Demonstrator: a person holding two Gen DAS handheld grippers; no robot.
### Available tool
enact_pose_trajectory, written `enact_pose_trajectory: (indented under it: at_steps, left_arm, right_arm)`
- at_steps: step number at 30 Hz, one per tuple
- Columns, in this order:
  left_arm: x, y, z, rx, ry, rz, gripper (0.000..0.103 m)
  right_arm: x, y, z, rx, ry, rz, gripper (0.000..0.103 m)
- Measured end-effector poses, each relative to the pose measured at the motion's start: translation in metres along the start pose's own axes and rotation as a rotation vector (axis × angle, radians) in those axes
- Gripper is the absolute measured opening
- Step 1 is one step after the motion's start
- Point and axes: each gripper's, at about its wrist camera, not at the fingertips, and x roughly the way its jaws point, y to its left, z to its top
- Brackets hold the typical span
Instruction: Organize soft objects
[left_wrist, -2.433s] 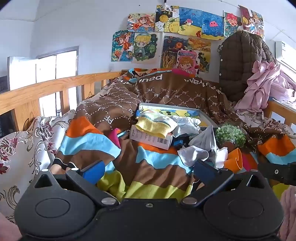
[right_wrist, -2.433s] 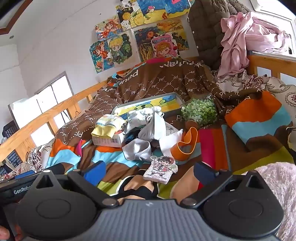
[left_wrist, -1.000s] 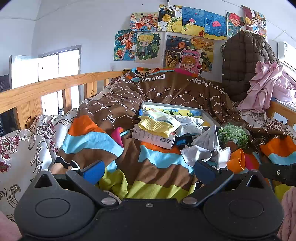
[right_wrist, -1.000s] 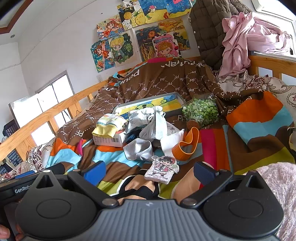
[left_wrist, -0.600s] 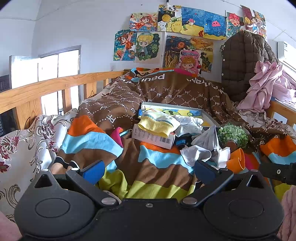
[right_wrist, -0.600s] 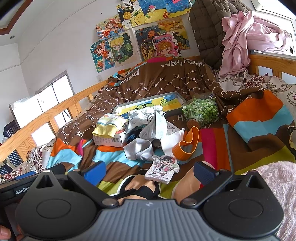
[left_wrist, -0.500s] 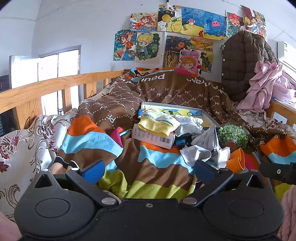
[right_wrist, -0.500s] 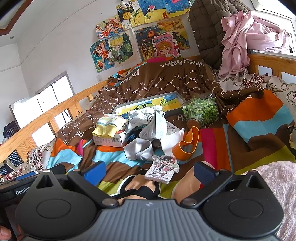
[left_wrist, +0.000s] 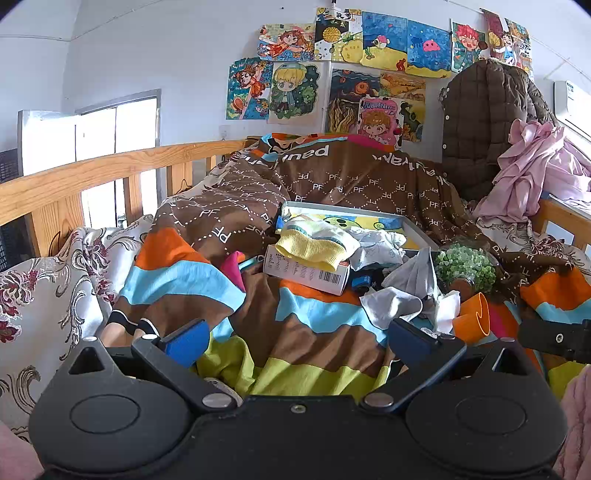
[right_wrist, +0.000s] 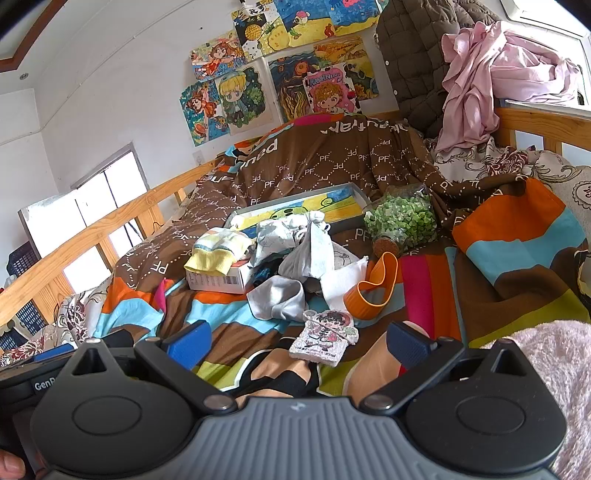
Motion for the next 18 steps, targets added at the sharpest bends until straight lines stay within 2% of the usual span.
enact_pose_trajectory:
  at_steps: [12,18]
  left_arm:
    - [0.003,-0.001,-0.006,0.008,0.021,-0.005,0.102]
    - [0.008,0.0,-0.011,0.009,0.041,-0.01,0.102]
  right_arm:
    - [0.002,0.002,-0.001,0.01,0.022,-0.021,0.103]
    - [0.016,0.006,0.0,-0.01,0.119,-0.067,0.103]
